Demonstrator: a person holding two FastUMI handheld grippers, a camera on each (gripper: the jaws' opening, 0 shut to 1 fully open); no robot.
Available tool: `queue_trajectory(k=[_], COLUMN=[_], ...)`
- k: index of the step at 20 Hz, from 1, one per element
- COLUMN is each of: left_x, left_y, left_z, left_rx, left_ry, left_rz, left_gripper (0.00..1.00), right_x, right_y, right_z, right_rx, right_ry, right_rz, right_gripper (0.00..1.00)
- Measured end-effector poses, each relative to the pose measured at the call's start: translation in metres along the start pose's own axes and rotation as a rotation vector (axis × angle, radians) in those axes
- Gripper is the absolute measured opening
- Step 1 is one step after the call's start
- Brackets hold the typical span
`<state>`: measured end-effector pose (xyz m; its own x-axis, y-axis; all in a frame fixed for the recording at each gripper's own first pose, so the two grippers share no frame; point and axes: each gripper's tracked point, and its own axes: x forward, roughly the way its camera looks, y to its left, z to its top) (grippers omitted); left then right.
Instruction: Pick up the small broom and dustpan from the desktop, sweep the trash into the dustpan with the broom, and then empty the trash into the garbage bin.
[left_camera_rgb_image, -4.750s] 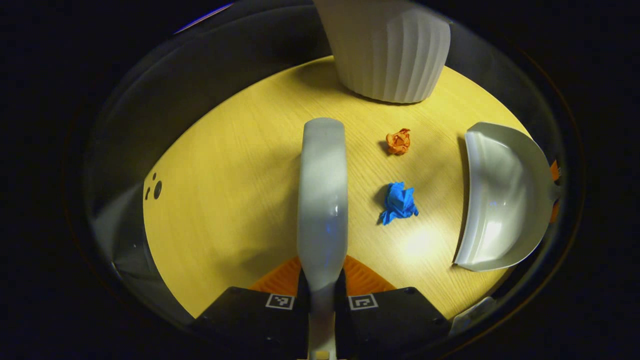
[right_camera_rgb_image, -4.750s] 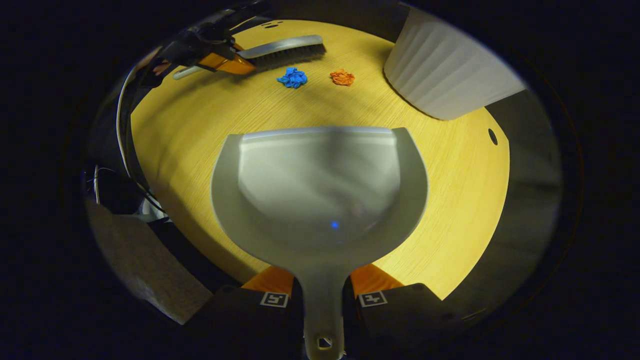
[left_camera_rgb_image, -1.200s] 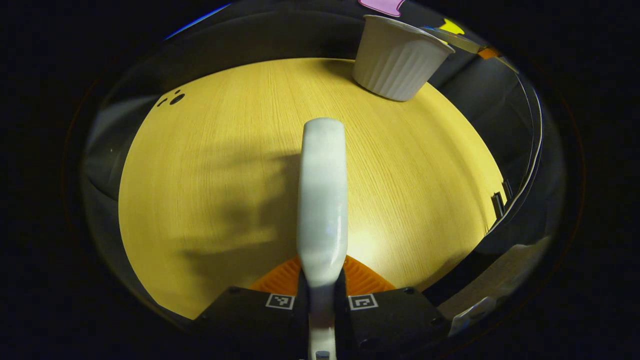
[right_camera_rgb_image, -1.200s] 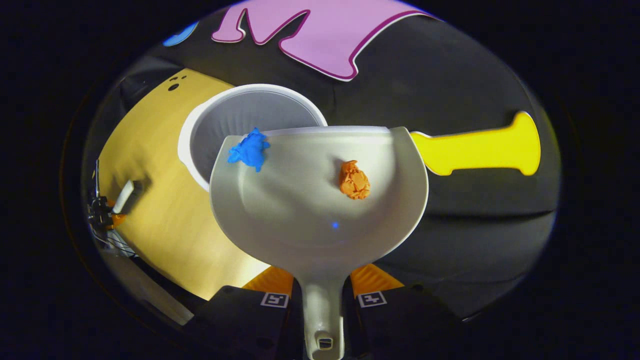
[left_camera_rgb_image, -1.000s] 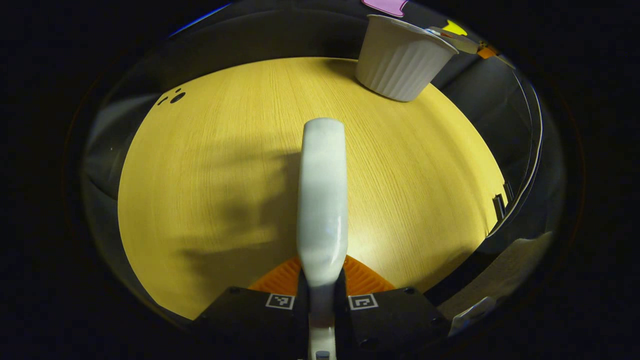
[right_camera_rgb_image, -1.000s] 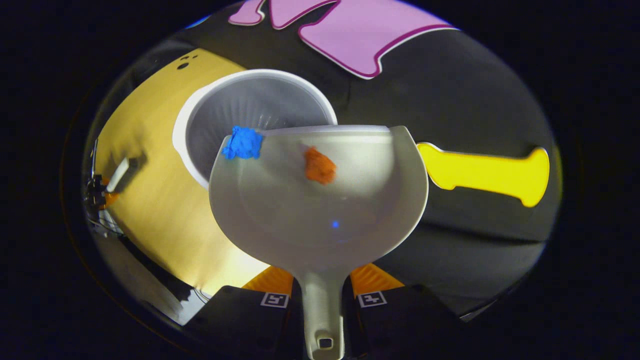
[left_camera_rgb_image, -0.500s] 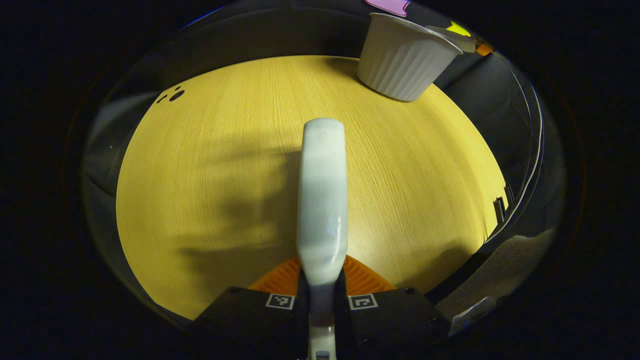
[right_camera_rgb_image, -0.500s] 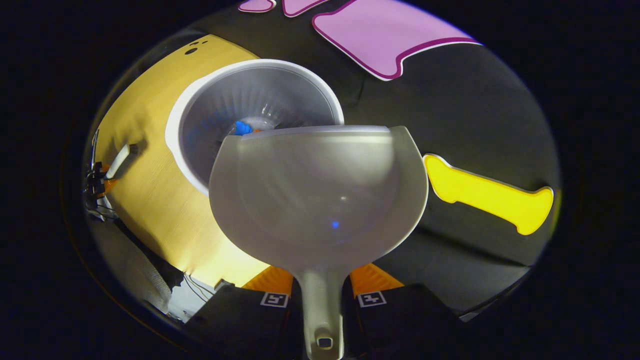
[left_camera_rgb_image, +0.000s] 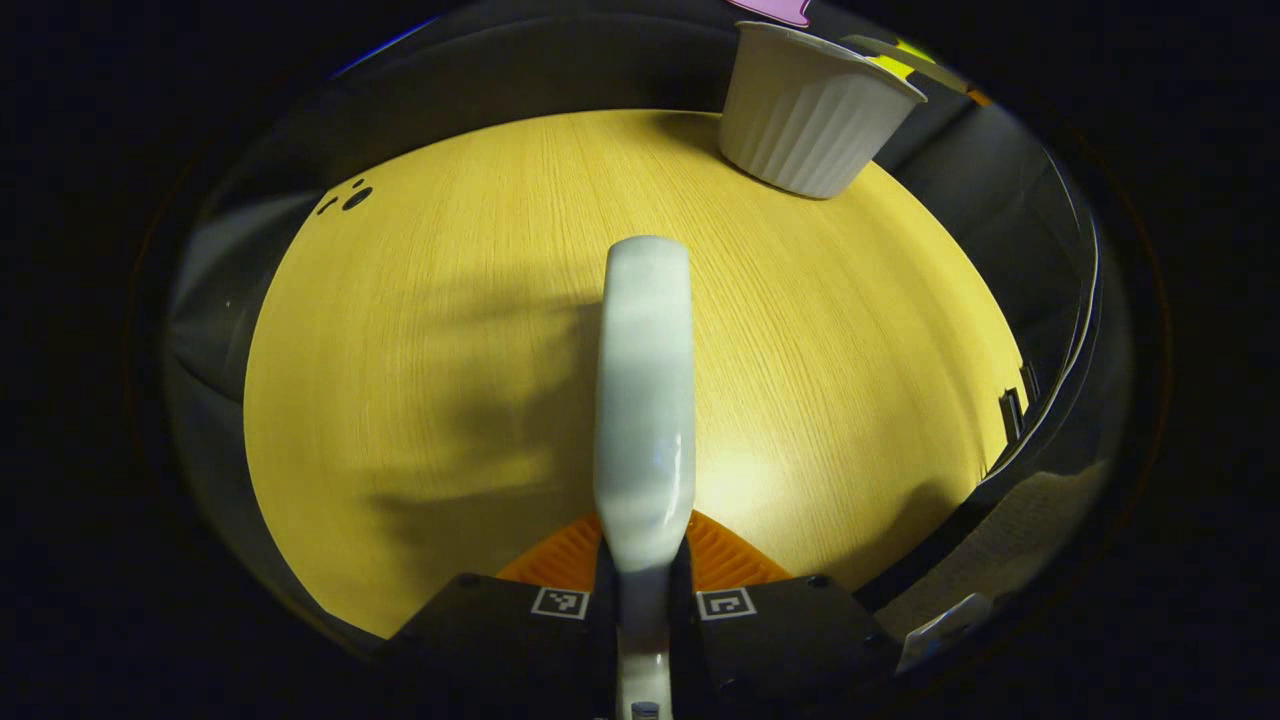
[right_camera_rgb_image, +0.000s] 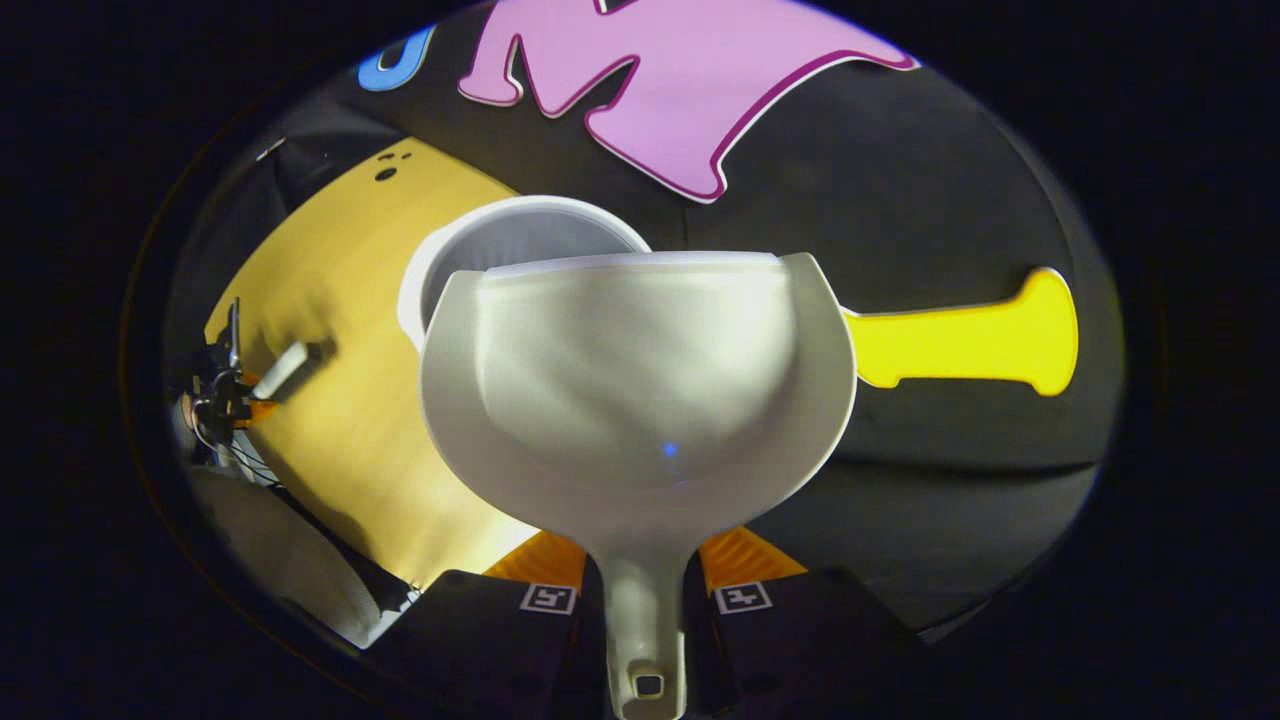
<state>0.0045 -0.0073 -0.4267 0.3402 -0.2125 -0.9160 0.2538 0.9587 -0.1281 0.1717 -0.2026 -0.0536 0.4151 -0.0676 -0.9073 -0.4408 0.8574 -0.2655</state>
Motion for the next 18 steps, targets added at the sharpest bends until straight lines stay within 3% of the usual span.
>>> queue_trajectory(k=[5, 10, 18], left_x=[-0.001, -0.001, -0.002], left_y=[0.002, 0.004, 0.009], left_z=[0.000, 0.000, 0.001], left_rx=[0.020, 0.035, 0.092], left_ry=[0.000, 0.001, 0.010], left_rz=[0.025, 0.052, 0.110], left_gripper=[0.25, 0.25, 0.25], right_x=[-0.032, -0.037, 0.023], right_y=[0.029, 0.087, 0.224], right_z=[-0.032, -0.083, -0.153], right_rx=[0.093, 0.127, 0.129], right_ry=[-0.120, -0.151, -0.068], right_rz=[0.056, 0.120, 0.264], right_gripper=[0.35, 0.35, 0.35])
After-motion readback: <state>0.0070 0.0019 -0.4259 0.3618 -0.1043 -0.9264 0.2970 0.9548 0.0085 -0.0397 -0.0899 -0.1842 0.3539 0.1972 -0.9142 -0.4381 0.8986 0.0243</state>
